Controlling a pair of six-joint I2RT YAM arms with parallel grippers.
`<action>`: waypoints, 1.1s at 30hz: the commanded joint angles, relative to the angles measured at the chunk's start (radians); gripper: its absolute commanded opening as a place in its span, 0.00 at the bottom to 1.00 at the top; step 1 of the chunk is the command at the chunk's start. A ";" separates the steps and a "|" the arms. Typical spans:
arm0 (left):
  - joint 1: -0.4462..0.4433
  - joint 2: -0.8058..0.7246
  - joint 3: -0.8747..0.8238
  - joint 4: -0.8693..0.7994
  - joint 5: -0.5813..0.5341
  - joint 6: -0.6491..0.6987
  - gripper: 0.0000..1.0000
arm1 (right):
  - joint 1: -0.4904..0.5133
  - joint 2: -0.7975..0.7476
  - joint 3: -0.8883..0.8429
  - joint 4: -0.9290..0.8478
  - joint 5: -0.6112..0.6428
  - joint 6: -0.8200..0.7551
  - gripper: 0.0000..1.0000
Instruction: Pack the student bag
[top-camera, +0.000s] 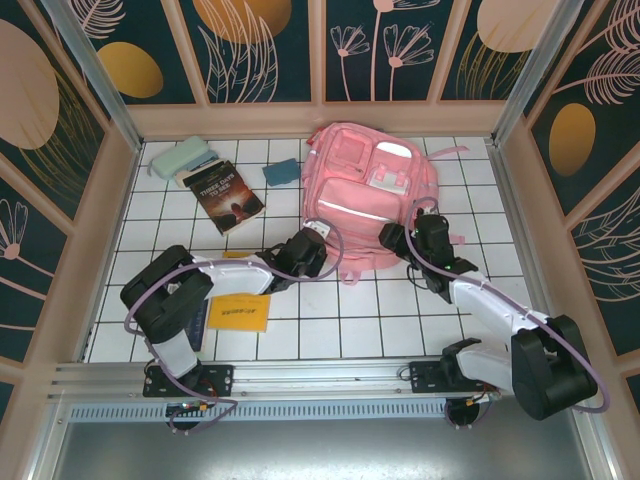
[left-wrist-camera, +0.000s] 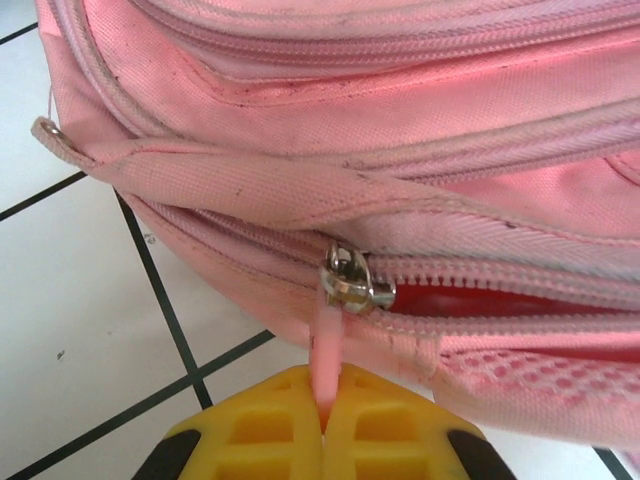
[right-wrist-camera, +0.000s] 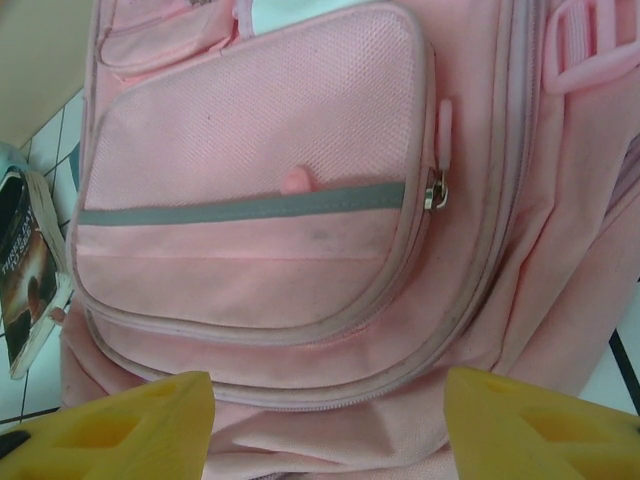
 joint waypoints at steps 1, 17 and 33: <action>-0.011 -0.069 -0.008 -0.015 0.041 -0.017 0.00 | 0.014 0.021 -0.016 -0.003 0.040 0.044 0.63; -0.041 -0.106 -0.007 -0.042 0.104 -0.040 0.00 | 0.013 0.161 -0.073 0.166 0.010 0.152 0.57; 0.008 -0.131 -0.065 -0.097 0.004 -0.069 0.00 | -0.259 0.120 -0.021 0.043 0.076 -0.005 0.00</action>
